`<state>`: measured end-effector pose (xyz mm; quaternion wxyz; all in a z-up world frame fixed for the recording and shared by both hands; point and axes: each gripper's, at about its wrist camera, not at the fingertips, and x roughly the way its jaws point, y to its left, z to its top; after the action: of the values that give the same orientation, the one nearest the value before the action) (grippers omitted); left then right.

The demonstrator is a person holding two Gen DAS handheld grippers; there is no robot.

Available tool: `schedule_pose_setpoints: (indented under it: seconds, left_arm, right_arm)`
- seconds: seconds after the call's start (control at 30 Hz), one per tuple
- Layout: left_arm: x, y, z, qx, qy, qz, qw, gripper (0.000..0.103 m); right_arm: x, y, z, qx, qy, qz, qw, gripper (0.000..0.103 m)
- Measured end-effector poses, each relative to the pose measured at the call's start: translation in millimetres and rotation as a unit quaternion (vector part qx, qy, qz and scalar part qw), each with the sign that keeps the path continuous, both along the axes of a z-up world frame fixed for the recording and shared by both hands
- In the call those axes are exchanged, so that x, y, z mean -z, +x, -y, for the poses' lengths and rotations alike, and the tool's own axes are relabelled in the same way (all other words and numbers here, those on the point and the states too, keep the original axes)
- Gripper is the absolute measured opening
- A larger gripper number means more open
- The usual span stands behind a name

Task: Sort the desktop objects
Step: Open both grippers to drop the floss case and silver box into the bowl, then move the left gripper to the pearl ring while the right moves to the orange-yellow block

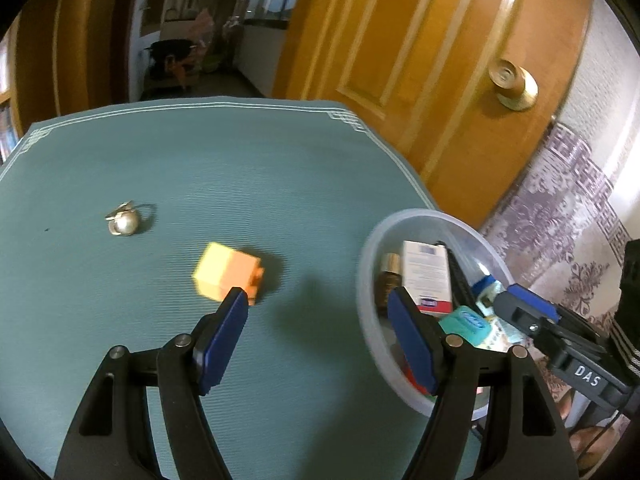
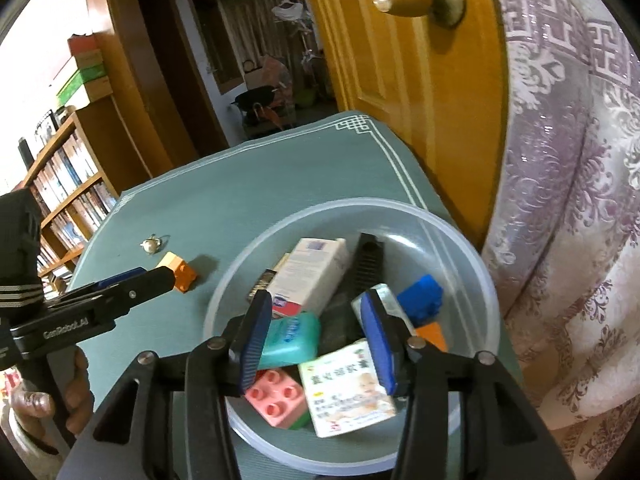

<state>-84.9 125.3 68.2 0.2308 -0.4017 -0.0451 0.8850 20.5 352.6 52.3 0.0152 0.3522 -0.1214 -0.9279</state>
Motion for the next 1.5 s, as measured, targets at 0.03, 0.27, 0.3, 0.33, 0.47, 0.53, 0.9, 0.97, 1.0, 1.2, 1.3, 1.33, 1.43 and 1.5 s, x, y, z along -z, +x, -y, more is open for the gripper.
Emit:
schedule_pose_setpoints:
  seconds: [0.03, 0.27, 0.3, 0.33, 0.47, 0.53, 0.9, 0.97, 1.0, 1.2, 1.3, 1.33, 1.43, 1.5]
  left_arm:
    - [0, -1, 5, -0.006, -0.002, -0.001, 1.0, 0.075]
    - [5, -5, 33, -0.04, -0.023, -0.009, 0.9989, 0.075]
    - [5, -6, 37, -0.042, -0.023, -0.008, 0.9988, 0.075]
    - [6, -6, 40, -0.045, -0.023, -0.007, 0.9987, 0.075]
    - [9, -10, 56, -0.061, -0.03, -0.007, 0.9976, 0.075]
    - [10, -11, 64, -0.069, -0.032, -0.006, 0.9971, 0.075]
    - [15, -29, 97, -0.101, -0.045, -0.003, 0.9938, 0.075]
    - [16, -34, 102, -0.105, -0.048, -0.004, 0.9933, 0.075]
    - [17, -34, 107, -0.105, -0.05, -0.004, 0.9932, 0.075]
    - [24, -55, 113, -0.103, -0.061, 0.005, 0.9928, 0.075]
    - [30, -66, 116, -0.102, -0.07, 0.006, 0.9923, 0.075]
    - [31, -71, 115, -0.102, -0.074, 0.005, 0.992, 0.075]
    - [36, -88, 112, -0.102, -0.087, 0.005, 0.991, 0.075]
    - [41, -98, 111, -0.104, -0.093, 0.009, 0.9902, 0.075]
  right_arm:
    - [-1, -1, 3, -0.002, 0.0, -0.001, 1.0, 0.051]
    - [-5, -7, 23, -0.018, 0.002, -0.003, 1.0, 0.051]
    - [-6, -9, 28, -0.023, 0.002, -0.003, 1.0, 0.051]
    - [-6, -11, 32, -0.028, 0.001, -0.003, 1.0, 0.051]
    - [-6, -19, 53, -0.051, 0.003, -0.002, 0.999, 0.06]
    - [-6, -22, 63, -0.062, 0.007, -0.003, 0.998, 0.063]
    - [0, -48, 111, -0.11, 0.018, 0.008, 0.994, 0.063]
    - [2, -53, 119, -0.118, 0.02, 0.011, 0.993, 0.063]
    - [3, -56, 123, -0.122, 0.022, 0.013, 0.992, 0.063]
    - [10, -68, 134, -0.132, 0.027, 0.023, 0.991, 0.066]
    - [12, -74, 139, -0.137, 0.028, 0.026, 0.99, 0.066]
    - [13, -75, 141, -0.138, 0.028, 0.027, 0.99, 0.066]
    - [15, -80, 147, -0.144, 0.031, 0.029, 0.989, 0.066]
    - [17, -84, 150, -0.148, 0.033, 0.031, 0.988, 0.066]
